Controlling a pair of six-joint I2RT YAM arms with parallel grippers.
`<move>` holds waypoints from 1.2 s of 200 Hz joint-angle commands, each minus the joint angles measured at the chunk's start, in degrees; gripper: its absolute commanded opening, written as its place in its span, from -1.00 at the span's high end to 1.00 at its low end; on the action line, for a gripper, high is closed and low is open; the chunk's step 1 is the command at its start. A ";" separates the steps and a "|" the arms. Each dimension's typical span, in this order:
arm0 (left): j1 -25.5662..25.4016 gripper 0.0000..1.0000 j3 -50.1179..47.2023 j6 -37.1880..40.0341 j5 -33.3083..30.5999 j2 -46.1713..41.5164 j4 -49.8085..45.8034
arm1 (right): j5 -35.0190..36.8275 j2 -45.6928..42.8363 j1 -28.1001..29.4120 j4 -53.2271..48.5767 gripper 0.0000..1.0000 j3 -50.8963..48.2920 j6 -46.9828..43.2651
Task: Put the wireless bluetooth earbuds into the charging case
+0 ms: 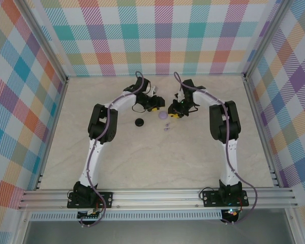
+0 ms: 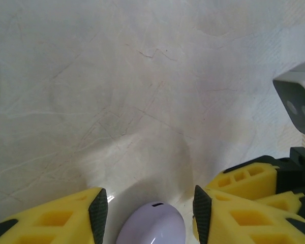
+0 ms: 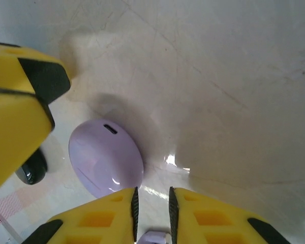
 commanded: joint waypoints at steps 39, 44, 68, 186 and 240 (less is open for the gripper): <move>-1.27 0.10 -6.90 -0.11 0.71 -5.38 -0.12 | -3.41 4.47 -0.27 -4.32 0.54 6.22 0.22; -1.25 0.10 -7.53 -0.14 0.16 -5.88 -0.16 | -3.89 4.76 -0.23 -4.49 0.54 6.76 0.16; -1.39 0.09 -11.11 -0.24 -1.09 -8.44 0.49 | -6.01 6.60 -0.23 -5.96 0.54 9.56 -0.41; -0.62 0.01 -14.85 0.47 -5.66 -13.96 -0.31 | 6.19 3.18 -0.44 -8.85 0.48 10.46 1.03; -0.15 0.02 -4.50 4.40 -1.47 -6.25 -2.64 | 0.83 -1.22 -0.32 -7.66 0.53 2.61 -1.31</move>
